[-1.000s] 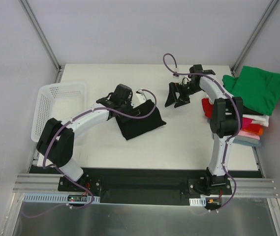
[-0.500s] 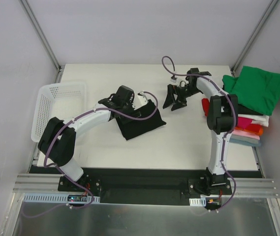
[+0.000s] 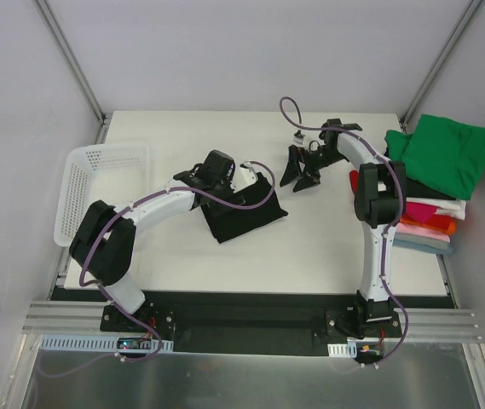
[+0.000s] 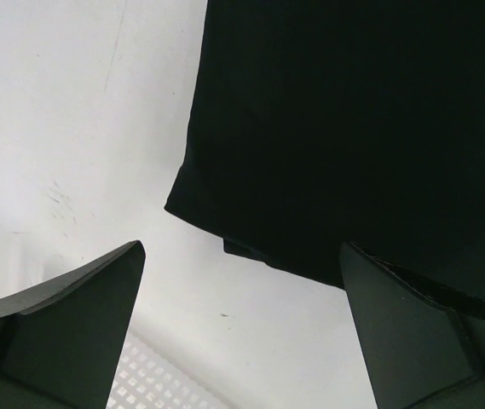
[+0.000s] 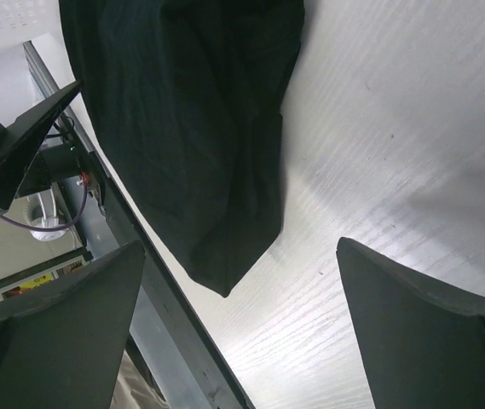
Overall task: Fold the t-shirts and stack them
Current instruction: Fold the tshirt
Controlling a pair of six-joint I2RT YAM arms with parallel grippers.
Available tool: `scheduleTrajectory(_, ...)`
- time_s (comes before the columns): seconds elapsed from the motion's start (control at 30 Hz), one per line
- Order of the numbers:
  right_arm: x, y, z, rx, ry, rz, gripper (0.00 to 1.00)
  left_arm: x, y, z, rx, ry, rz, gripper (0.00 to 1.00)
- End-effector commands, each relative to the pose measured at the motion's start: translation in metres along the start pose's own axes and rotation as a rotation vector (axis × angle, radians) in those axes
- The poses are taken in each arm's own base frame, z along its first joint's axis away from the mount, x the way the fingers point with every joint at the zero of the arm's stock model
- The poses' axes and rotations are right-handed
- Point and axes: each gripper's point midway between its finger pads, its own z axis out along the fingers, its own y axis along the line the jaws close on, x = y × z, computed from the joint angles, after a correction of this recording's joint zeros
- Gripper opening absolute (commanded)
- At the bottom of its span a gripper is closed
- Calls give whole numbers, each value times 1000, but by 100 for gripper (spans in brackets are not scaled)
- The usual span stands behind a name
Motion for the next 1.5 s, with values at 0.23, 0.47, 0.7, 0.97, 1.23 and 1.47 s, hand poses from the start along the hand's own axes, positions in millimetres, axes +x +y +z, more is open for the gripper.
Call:
scheduleTrajectory(0.23,-8,3,4,-61,-3,24,97,3,-7,5,22,15,1,99)
scheduleTrajectory(0.47,-7,4,4,-69,2,24,97,12,-25,21,90,44,-8,100)
scheduleTrajectory(0.7,-4,4,4,-66,6,25,97,23,-50,28,164,67,-28,99)
scheduleTrajectory(0.97,1,8,18,-84,39,37,97,20,-54,31,181,62,-35,100)
scheduleTrajectory(1.23,4,12,38,-112,79,52,97,19,-55,32,185,61,-36,99)
scheduleTrajectory(1.47,8,18,54,-135,115,58,97,19,-52,30,175,60,-26,99)
